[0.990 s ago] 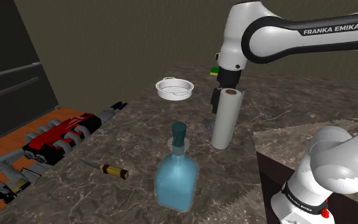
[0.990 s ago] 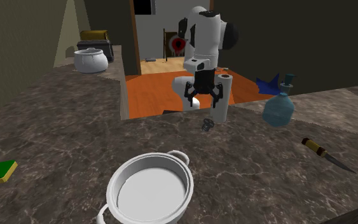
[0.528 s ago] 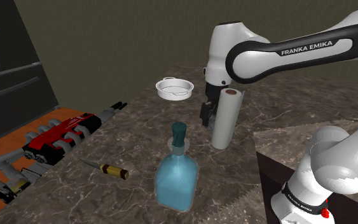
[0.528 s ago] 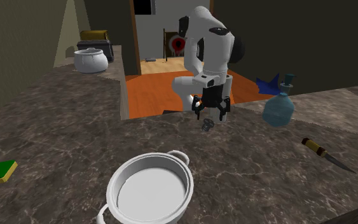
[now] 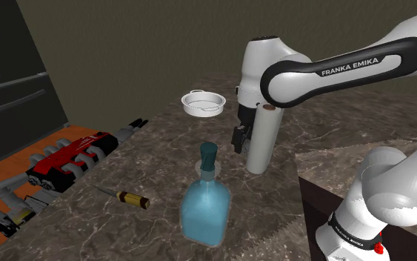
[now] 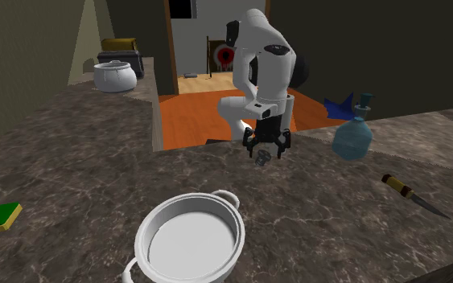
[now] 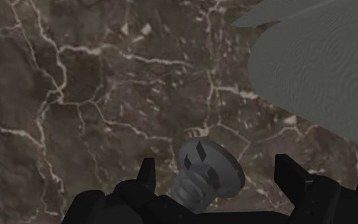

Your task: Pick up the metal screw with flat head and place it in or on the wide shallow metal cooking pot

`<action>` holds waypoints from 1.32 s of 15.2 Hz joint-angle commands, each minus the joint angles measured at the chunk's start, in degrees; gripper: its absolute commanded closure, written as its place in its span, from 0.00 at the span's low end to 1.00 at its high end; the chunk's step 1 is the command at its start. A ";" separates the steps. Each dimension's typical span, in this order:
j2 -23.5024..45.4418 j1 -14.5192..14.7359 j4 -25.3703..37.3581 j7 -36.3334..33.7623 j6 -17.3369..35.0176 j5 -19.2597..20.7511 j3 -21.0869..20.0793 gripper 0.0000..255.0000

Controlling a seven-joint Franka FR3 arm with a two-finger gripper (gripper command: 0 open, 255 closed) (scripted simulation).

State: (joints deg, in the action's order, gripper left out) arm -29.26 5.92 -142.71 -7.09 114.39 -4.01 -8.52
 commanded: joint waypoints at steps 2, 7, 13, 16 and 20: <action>0.01 0.01 -0.04 -0.02 0.05 -0.01 -0.02 0.00; 0.01 0.01 -0.04 -0.02 0.05 -0.01 -0.02 1.00; 0.01 0.01 -0.04 -0.02 0.05 -0.01 -0.01 1.00; -0.56 -0.02 1.87 0.00 -2.42 0.07 0.14 1.00; -1.09 -0.07 4.56 0.02 -5.64 0.18 0.34 1.00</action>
State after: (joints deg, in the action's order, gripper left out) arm -30.22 5.85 -138.77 -7.05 109.53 -3.85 -8.21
